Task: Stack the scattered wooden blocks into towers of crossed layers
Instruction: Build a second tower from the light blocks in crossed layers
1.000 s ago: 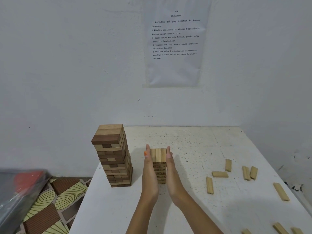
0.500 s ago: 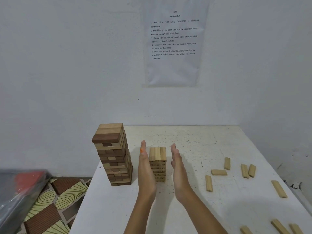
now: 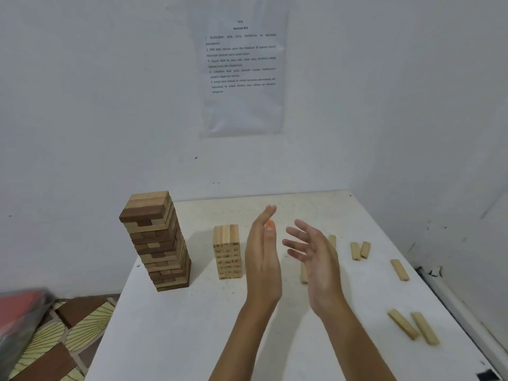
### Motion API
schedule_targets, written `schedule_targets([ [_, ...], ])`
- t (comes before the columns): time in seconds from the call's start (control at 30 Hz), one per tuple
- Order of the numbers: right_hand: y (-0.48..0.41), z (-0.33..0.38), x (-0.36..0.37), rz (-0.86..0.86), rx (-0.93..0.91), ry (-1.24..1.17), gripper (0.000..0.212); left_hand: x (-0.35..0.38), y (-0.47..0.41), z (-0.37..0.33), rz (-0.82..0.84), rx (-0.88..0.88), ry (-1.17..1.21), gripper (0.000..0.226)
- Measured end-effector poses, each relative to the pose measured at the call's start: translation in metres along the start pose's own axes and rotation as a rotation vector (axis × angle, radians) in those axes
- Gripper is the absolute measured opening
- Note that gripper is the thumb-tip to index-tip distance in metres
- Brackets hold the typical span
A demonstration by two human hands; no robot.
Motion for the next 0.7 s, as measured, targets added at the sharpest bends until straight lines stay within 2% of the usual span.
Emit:
schedule_targets([
  [0.13,0.011,0.015,-0.036,-0.093,-0.038,0.021,0.027,0.030,0.017,0.001,0.058,-0.054,0.008,0.028],
  [0.33,0.031,0.021,-0.105,-0.280,-0.064,0.120,0.026,0.071,0.052,0.021,0.182,-0.128,-0.070,0.030],
  [0.4,0.036,0.021,-0.130,-0.353,-0.073,0.173,0.028,0.085,0.065,0.034,0.294,-0.159,-0.141,0.030],
  [0.5,0.041,0.018,-0.164,-0.407,-0.090,0.279,0.027,0.103,0.084,0.052,0.562,-0.139,-0.306,0.026],
  [0.6,0.044,0.018,-0.186,-0.375,-0.132,0.484,0.026,0.112,0.093,0.066,0.840,-0.040,-0.448,0.031],
  [0.7,0.042,0.015,-0.201,-0.323,-0.167,0.770,0.024,0.118,0.095,0.078,1.004,0.056,-0.597,0.045],
])
Point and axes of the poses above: each hand's wrist, its own y-axis away from the middle knuckle, its own x-axis out of the palm, z = x × y, the point moved 4 cm from there along -y, towards the middle knuckle, and after that the axes turned 5 degrees about -y, right-handed, at the moved point
